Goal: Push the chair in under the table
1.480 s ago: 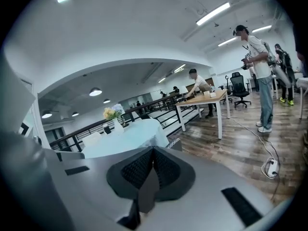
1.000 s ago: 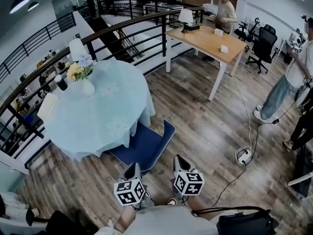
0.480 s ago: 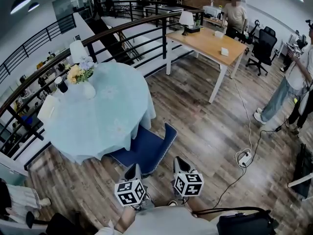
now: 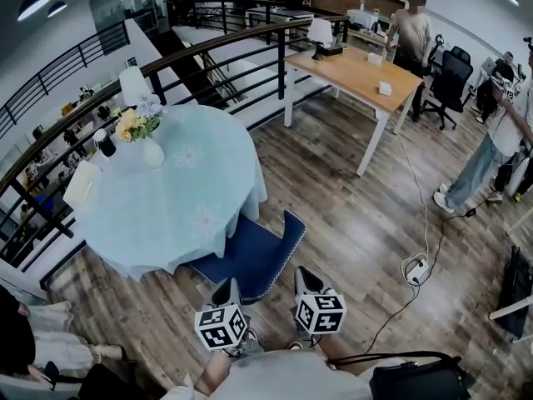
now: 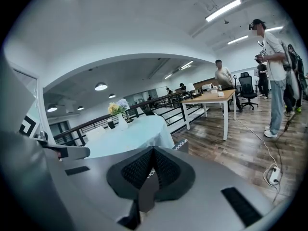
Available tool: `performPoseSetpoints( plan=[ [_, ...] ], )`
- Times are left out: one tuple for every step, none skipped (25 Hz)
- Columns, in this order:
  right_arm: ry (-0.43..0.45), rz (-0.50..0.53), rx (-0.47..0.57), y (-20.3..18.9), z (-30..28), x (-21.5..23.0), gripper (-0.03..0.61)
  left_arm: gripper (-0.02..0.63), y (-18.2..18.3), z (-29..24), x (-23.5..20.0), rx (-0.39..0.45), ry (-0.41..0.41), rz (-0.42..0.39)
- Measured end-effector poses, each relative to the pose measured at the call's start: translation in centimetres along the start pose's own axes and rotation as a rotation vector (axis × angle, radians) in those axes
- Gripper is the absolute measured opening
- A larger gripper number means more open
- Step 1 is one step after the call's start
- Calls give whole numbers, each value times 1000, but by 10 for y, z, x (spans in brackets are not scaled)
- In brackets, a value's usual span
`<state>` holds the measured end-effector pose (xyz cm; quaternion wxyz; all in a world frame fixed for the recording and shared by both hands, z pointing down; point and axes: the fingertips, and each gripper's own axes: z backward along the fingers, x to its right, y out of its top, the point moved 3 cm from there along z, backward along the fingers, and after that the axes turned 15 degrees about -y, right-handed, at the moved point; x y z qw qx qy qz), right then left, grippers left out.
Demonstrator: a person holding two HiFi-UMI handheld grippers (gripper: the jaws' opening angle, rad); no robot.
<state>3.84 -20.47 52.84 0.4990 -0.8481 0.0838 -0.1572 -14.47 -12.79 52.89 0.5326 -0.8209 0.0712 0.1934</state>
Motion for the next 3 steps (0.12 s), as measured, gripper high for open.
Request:
performPoseSetpoints(
  plan=[
    [0, 1, -1, 0, -1, -1, 17, 5, 1, 0, -1, 0, 0, 1],
    [1, 3, -2, 0, -2, -2, 17, 5, 1, 0, -3, 0, -1, 2],
    [1, 4, -3, 0, -2, -4, 17, 4, 2, 0, -4, 0, -1, 2]
  ],
)
